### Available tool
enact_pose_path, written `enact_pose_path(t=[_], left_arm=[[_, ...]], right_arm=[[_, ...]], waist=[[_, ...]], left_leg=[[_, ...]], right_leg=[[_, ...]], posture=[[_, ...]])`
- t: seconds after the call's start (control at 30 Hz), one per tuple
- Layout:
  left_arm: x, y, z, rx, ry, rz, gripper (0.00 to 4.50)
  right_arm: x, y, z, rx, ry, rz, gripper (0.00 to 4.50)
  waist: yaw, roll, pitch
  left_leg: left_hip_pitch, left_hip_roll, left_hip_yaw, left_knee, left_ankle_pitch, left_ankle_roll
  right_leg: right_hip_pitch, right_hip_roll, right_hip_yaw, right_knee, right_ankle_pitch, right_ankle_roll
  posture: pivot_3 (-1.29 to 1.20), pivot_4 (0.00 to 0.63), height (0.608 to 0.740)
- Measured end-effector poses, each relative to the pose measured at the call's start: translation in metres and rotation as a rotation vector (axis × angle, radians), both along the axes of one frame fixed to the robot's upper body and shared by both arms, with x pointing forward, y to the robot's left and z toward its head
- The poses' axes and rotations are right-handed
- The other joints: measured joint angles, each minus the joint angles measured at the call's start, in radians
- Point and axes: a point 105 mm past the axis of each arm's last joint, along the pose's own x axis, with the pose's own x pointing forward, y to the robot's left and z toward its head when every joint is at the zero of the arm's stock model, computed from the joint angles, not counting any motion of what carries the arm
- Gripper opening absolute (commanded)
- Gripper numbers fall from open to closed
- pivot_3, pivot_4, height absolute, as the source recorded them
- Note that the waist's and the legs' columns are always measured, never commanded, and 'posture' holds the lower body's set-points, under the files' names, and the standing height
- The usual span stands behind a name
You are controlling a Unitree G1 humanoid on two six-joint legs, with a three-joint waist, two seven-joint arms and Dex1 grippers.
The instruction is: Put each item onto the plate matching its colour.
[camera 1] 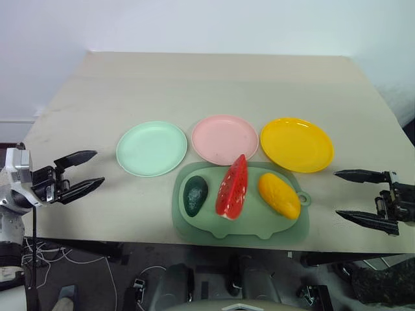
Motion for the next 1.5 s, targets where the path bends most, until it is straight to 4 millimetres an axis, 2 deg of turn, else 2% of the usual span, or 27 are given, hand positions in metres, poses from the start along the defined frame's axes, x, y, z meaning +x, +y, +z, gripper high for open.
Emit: enact_pose_path(t=[0.4, 0.8, 0.97, 1.23, 1.33, 1.5], left_arm=[[-0.001, 0.002, -0.006, -0.003, 0.024, 0.011, 4.46], [-0.007, 0.003, -0.013, 0.003, 0.052, 0.015, 4.46], [-0.011, 0.001, -0.014, 0.018, 0.051, 0.004, 4.46], [-0.024, -0.015, -0.023, 0.022, 0.029, -0.031, 4.46], [-0.027, -0.016, -0.018, 0.032, 0.016, -0.026, 4.46], [-0.03, -0.015, -0.023, 0.025, 0.028, 0.017, 4.46]], right_arm=[[-0.005, -0.001, -0.008, 0.0, 0.042, -0.011, 4.5], [-0.007, 0.008, -0.008, 0.003, 0.074, -0.005, 4.5], [-0.003, 0.017, -0.01, 0.005, 0.131, -0.052, 4.5], [0.005, 0.023, -0.016, -0.011, 0.268, -0.129, 4.5], [0.01, 0.029, -0.02, -0.013, 0.322, -0.128, 4.5], [0.021, 0.035, -0.023, -0.029, 0.331, -0.154, 4.5]], waist=[[0.002, 0.0, 0.0], [0.002, 0.0, 0.0], [0.002, 0.0, 0.0], [0.001, -0.001, 0.0], [0.001, 0.0, 0.0], [0.003, 0.0, 0.0]], left_leg=[[0.0, 0.0, 0.0, 0.0, 0.0, 0.0], [0.0, 0.0, 0.0, 0.0, 0.0, 0.0], [0.0, 0.0, 0.0, 0.0, 0.0, 0.0], [0.0, 0.0, -0.001, 0.0, 0.0, 0.0], [0.0, 0.0, -0.001, 0.0, 0.0, 0.0], [-0.001, 0.0, -0.001, 0.0, 0.0, 0.0]], right_leg=[[0.0, 0.0, 0.0, 0.0, 0.0, 0.0], [0.0, 0.0, 0.0, 0.0, 0.0, 0.0], [0.0, 0.0, 0.0, 0.0, 0.0, 0.0], [0.0, 0.0, 0.0, -0.001, 0.0, 0.0], [0.0, -0.001, 0.0, -0.001, 0.0, -0.001], [-0.001, 0.0, 0.0, -0.001, 0.0, -0.001]], posture=[[0.0, 0.15, 0.736], [0.0, 0.15, 0.736], [0.0, 0.15, 0.736], [0.0, 0.15, 0.736], [0.0, 0.15, 0.736], [0.0, 0.15, 0.736]])
